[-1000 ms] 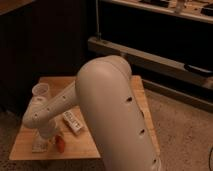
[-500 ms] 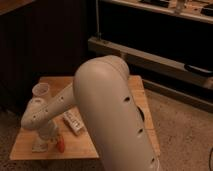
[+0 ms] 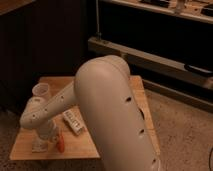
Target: Drag the pepper across the table
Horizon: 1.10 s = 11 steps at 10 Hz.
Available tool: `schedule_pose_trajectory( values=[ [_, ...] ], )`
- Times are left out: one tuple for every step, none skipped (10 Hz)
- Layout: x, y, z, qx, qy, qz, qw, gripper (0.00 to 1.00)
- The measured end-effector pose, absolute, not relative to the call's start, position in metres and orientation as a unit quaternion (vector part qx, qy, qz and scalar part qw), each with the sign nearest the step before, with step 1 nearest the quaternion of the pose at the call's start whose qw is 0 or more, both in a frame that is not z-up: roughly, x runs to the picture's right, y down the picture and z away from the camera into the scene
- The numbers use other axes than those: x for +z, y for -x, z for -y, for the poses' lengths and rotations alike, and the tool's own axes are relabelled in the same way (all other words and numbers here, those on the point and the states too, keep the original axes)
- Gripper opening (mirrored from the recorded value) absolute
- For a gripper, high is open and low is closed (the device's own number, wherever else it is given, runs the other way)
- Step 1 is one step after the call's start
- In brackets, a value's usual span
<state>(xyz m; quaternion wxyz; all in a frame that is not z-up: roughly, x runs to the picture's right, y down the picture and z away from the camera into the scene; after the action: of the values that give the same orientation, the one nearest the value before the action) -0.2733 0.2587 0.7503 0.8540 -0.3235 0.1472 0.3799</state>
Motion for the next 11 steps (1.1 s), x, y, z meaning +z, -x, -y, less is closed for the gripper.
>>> schedule_pose_trajectory(
  values=[
    [0.751,0.274,-0.260,0.380,0.335,-0.142,0.851,0.59],
    [0.753,0.273,-0.259,0.383,0.339,-0.140,0.848,0.69],
    [0.757,0.270,-0.259,0.383,0.337,-0.141,0.848,0.77],
    [0.761,0.269,-0.258,0.381,0.338,-0.140,0.849,0.80],
    [0.763,0.269,-0.257,0.380,0.339,-0.140,0.849,0.80],
    [0.763,0.271,-0.256,0.375,0.336,-0.143,0.852,0.80],
    [0.762,0.276,-0.256,0.368,0.334,-0.140,0.856,0.80],
    [0.766,0.272,-0.254,0.366,0.330,-0.141,0.859,0.80],
    [0.767,0.271,-0.252,0.364,0.329,-0.142,0.860,0.80],
    [0.765,0.275,-0.254,0.360,0.330,-0.141,0.861,0.80],
    [0.765,0.275,-0.254,0.360,0.330,-0.142,0.861,0.80]
  ],
)
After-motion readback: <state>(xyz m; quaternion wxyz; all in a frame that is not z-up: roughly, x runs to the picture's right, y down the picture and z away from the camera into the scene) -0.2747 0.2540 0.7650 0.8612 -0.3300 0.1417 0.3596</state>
